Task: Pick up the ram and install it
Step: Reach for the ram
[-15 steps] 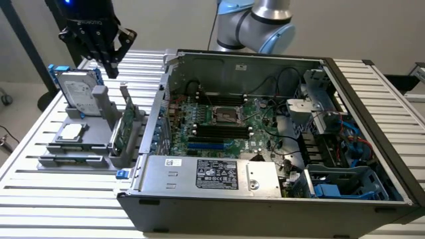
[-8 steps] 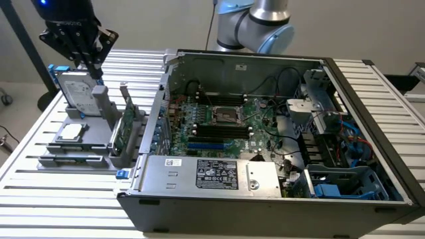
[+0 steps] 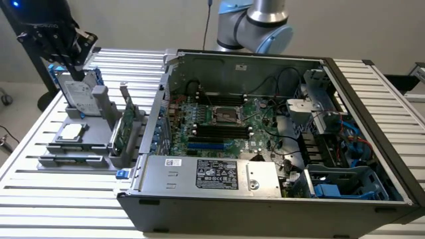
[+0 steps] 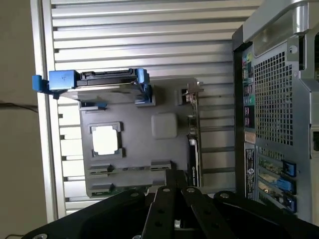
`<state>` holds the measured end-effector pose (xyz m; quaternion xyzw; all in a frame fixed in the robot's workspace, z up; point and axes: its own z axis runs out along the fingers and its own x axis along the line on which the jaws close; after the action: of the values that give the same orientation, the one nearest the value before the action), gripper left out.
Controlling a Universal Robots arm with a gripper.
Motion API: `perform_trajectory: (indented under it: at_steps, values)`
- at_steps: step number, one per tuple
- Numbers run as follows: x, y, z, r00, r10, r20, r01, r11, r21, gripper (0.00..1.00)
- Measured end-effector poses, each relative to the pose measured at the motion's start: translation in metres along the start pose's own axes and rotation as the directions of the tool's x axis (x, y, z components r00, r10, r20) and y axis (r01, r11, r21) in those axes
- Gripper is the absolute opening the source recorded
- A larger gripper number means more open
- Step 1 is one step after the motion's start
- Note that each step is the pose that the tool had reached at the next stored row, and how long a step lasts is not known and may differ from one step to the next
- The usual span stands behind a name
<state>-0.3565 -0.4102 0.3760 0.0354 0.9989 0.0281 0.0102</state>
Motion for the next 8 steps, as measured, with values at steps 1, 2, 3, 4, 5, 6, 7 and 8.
perform_trajectory:
  at_steps: [1, 2, 3, 4, 5, 6, 7, 8]
  values:
    - [0.004, -0.0006, 0.0006, 1.0, 0.0, 0.0, 0.0, 1.0, -0.0001, 0.11]
    - [0.009, -0.0012, 0.0014, 1.0, 0.0, 0.0001, 0.0, 1.0, -0.0001, 0.11]
    - [0.014, -0.0017, 0.0021, 1.0, 0.0, 0.0, 0.0, 1.0, 0.0, 0.11]
    - [0.018, -0.0023, 0.0027, 1.0, 0.0, 0.0, 0.0, 1.0, 0.0, 0.11]
    - [0.023, -0.0028, 0.0035, 1.0, 0.0, 0.0001, 0.0, 1.0, 0.0, 0.11]
    - [0.027, -0.0033, 0.0042, 1.0, 0.0, 0.0, 0.0, 1.0, -0.0001, 0.11]
    - [0.032, -0.0038, 0.0049, 1.0, 0.0, 0.0, 0.0, 1.0, 0.0, 0.11]
    - [0.036, -0.0043, 0.0057, 1.0, 0.0, 0.0001, 0.0, 1.0, -0.0001, 0.11]
